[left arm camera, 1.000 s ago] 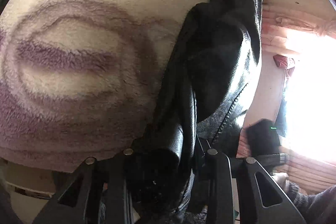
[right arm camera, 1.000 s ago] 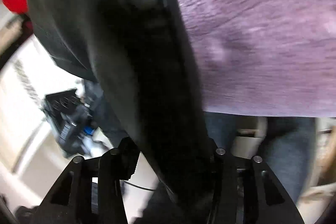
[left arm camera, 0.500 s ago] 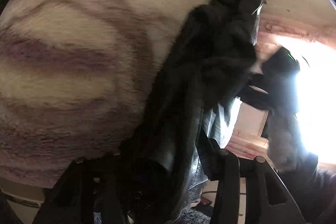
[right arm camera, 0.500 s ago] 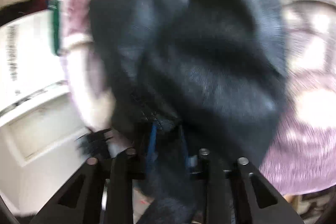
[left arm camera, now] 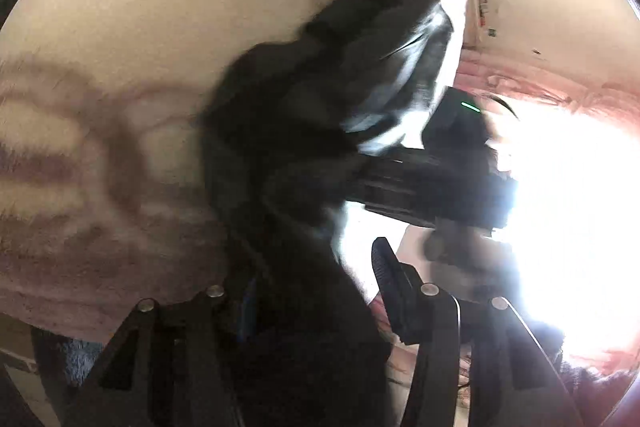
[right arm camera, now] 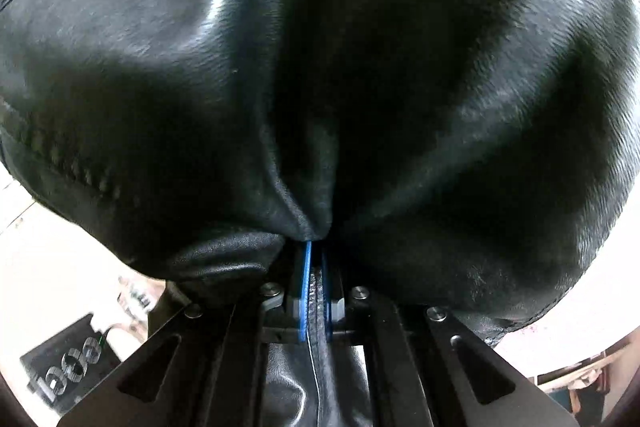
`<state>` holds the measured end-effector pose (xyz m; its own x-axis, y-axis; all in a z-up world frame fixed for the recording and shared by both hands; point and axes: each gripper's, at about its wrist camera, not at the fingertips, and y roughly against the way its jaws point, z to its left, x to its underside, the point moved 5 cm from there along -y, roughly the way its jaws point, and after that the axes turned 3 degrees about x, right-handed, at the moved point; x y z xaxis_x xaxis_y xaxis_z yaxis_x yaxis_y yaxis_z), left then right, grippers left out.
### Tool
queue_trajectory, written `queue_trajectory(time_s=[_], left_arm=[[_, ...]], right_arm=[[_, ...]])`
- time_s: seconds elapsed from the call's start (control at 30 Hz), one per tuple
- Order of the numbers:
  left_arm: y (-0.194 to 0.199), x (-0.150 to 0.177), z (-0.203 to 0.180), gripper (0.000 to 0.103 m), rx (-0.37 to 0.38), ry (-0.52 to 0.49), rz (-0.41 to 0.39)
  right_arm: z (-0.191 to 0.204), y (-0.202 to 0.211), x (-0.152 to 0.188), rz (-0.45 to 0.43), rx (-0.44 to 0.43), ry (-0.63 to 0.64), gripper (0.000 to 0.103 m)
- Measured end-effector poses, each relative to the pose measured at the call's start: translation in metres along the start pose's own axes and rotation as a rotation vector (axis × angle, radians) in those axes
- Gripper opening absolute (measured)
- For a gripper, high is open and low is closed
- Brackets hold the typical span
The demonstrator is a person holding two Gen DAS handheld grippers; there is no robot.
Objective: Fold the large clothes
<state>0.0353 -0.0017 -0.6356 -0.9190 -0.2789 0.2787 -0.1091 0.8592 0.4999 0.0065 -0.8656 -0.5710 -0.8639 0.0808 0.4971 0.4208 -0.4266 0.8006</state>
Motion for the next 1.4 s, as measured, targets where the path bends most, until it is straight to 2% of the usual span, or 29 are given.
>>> queue_trajectory(time_s=[0.07,0.1,0.13,0.2,0.23,0.27,0.37,0.43,0.47,0.5,0.6,0.63,0.7,0.77,0.87,0.93,0.97,1.1,1.23,1.3,1.37,1.4], left_arm=[[0.005,0.007,0.020,0.047,-0.032,0.026,0.002],[0.008,0.009,0.030,0.047,-0.040,0.040,-0.001],[0.014,0.009,0.040,0.047,-0.034,0.056,-0.014],[0.023,0.007,0.051,0.047,-0.023,0.071,-0.041],[0.026,0.005,0.055,0.047,-0.029,0.065,-0.046],[0.026,0.006,0.055,0.047,-0.036,0.055,-0.048],[0.022,0.003,0.047,0.047,-0.061,-0.005,-0.046],[0.021,0.004,0.043,0.034,-0.102,-0.058,-0.033],[0.020,0.004,0.042,0.027,-0.120,-0.080,-0.028],[0.018,0.003,0.037,0.024,-0.133,-0.100,-0.024],[0.017,0.001,0.034,0.022,-0.167,-0.118,-0.022],[0.019,0.001,0.033,0.022,-0.183,-0.111,-0.019],[0.014,-0.003,0.016,0.021,-0.174,-0.082,-0.005],[0.012,-0.014,-0.005,0.021,-0.163,-0.040,0.013],[0.017,-0.018,-0.019,0.021,-0.172,0.019,0.059],[0.022,-0.027,-0.028,0.021,-0.184,0.112,0.104],[0.022,-0.031,-0.028,0.021,-0.183,0.148,0.117],[0.015,-0.057,-0.050,0.021,-0.166,0.199,0.101],[0.014,-0.079,-0.060,0.021,-0.145,0.218,0.081],[0.023,-0.080,-0.054,0.022,-0.127,0.189,0.072],[0.022,-0.092,-0.058,0.022,-0.187,0.076,0.048],[0.019,-0.092,-0.056,0.022,-0.236,0.023,0.042]], right_arm=[[-0.006,0.018,0.014,0.000,-0.100,0.039,0.015],[-0.011,0.029,0.026,-0.017,-0.146,0.044,0.035],[-0.023,0.042,0.044,-0.049,-0.214,0.034,0.046],[-0.045,0.048,0.071,-0.082,-0.274,0.008,0.086],[-0.067,0.039,0.090,-0.087,-0.238,-0.034,0.091],[-0.081,0.030,0.102,-0.079,-0.221,-0.054,0.091],[-0.108,-0.032,0.133,0.025,-0.302,-0.123,0.091],[-0.105,-0.072,0.142,0.068,-0.426,-0.129,0.091],[-0.100,-0.083,0.145,0.069,-0.471,-0.132,0.092],[-0.093,-0.092,0.147,0.059,-0.523,-0.139,0.092],[-0.081,-0.101,0.153,0.007,-0.628,-0.180,0.090],[-0.078,-0.101,0.156,0.004,-0.651,-0.190,0.083],[-0.073,-0.096,0.165,0.018,-0.732,-0.232,0.041],[-0.068,-0.084,0.179,0.048,-0.834,-0.296,0.032],[-0.062,-0.060,0.195,0.101,-0.927,-0.365,0.029],[-0.050,-0.047,0.204,0.155,-1.011,-0.454,0.028],[-0.068,-0.041,0.210,0.185,-1.041,-0.498,0.028],[-0.053,-0.028,0.213,0.286,-1.148,-0.662,0.027],[-0.035,-0.005,0.195,0.294,-1.255,-0.761,0.027],[-0.026,0.005,0.180,0.265,-1.280,-0.766,0.027],[-0.031,0.009,0.168,0.202,-1.229,-0.684,0.027],[-0.030,0.011,0.163,0.170,-1.175,-0.607,0.029]])
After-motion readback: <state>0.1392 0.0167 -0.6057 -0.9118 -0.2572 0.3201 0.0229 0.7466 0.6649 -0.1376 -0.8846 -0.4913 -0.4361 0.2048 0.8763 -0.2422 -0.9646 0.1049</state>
